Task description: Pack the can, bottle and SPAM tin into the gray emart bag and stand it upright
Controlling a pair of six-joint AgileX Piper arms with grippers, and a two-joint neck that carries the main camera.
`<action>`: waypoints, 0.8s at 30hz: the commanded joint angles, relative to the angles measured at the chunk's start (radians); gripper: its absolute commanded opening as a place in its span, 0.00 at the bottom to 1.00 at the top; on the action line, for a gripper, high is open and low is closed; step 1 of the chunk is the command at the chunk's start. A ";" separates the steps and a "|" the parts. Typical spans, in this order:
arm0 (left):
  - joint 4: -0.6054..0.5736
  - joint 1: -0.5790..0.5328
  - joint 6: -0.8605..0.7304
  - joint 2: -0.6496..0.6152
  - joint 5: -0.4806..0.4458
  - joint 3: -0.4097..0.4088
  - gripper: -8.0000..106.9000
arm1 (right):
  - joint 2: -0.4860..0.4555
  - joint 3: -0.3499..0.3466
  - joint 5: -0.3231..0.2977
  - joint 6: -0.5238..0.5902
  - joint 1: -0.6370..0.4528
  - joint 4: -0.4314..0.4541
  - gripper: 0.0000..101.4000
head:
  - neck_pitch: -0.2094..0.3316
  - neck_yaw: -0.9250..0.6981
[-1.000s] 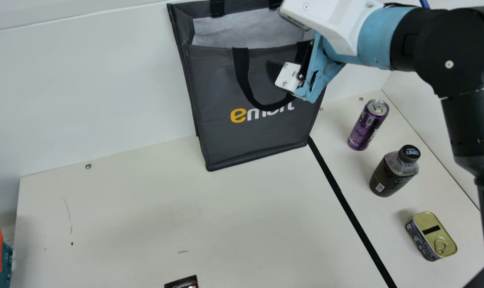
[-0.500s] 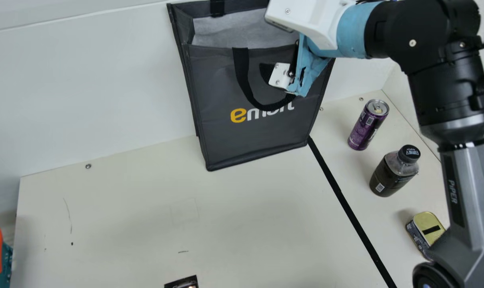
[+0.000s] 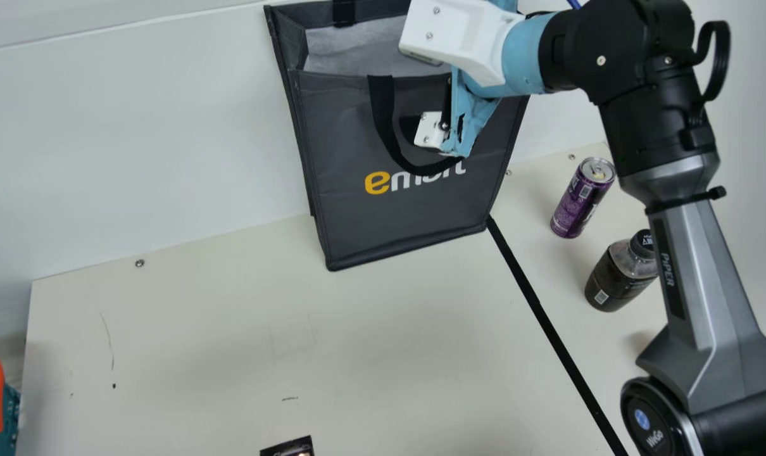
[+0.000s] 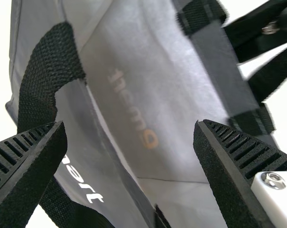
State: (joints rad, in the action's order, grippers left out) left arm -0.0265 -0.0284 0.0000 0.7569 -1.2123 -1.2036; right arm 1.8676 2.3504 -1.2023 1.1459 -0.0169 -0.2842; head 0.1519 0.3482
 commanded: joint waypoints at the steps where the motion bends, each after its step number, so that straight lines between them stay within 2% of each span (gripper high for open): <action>1: 0.000 0.000 0.000 0.000 0.000 0.000 0.85 | 0.011 0.004 -0.005 0.007 0.001 0.001 0.94 | 0.023 0.001; 11: 0.000 0.000 0.000 0.000 0.000 0.000 0.85 | 0.049 -0.001 -0.018 0.042 0.004 -0.005 0.94 | 0.023 0.001; 24: 0.000 0.000 0.000 0.000 0.000 0.000 0.85 | 0.056 -0.051 -0.018 0.094 -0.016 -0.046 0.08 | 0.023 0.001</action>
State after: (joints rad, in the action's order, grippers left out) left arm -0.0265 -0.0284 0.0000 0.7569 -1.2123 -1.2036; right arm 1.9225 2.3006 -1.2199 1.2359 -0.0322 -0.3273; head 0.1519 0.3467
